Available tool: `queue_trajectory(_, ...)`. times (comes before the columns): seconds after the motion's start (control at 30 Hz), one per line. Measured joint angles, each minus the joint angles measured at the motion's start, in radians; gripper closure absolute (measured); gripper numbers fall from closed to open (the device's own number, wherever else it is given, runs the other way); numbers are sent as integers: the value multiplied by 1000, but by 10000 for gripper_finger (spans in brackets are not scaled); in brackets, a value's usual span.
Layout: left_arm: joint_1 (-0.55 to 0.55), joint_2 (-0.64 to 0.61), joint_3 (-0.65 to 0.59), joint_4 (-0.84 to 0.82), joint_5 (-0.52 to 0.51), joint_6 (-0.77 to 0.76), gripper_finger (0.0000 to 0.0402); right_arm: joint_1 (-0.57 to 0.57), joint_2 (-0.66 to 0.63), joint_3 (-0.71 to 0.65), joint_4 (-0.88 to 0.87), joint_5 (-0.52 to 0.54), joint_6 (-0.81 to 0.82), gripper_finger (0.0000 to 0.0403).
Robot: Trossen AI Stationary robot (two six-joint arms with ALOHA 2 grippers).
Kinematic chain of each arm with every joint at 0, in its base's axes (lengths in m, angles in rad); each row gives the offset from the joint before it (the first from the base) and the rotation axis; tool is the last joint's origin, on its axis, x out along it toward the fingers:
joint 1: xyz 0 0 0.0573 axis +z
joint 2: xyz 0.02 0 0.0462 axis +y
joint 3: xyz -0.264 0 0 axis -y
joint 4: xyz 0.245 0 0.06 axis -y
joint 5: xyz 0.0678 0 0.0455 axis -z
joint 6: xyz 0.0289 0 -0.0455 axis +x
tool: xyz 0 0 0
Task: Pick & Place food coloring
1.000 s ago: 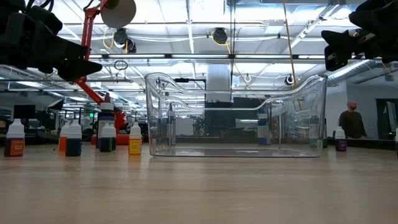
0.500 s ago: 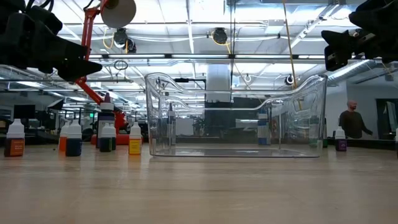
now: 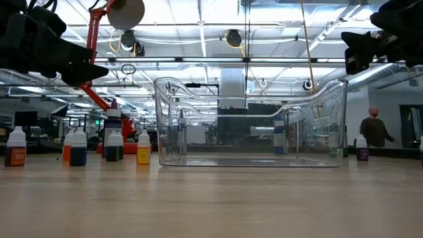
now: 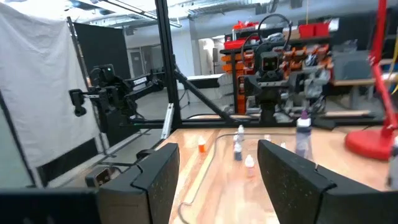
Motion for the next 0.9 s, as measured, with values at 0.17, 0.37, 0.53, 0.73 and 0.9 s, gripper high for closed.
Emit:
queue_trajectory(0.17, 0, 0, 0, 0, 0, 0, 14, -1, 0, 0, 52, 4, 12, 195)
queue_trajectory(0.37, 0, 0, 0, 0, 0, 0, 14, 0, 0, 0, 77, 5, 123, 195)
queue_trajectory(0.53, 0, 0, 0, 0, 0, 0, 14, 0, 0, 0, 154, 5, 137, 195)
queue_trajectory(0.73, 0, 0, 0, 0, 0, 0, 14, 0, 0, 0, 186, 4, 255, 195)
queue_trajectory(0.9, 0, 0, 0, 0, 0, 0, 14, 0, 0, 0, 185, 24, 187, 195)
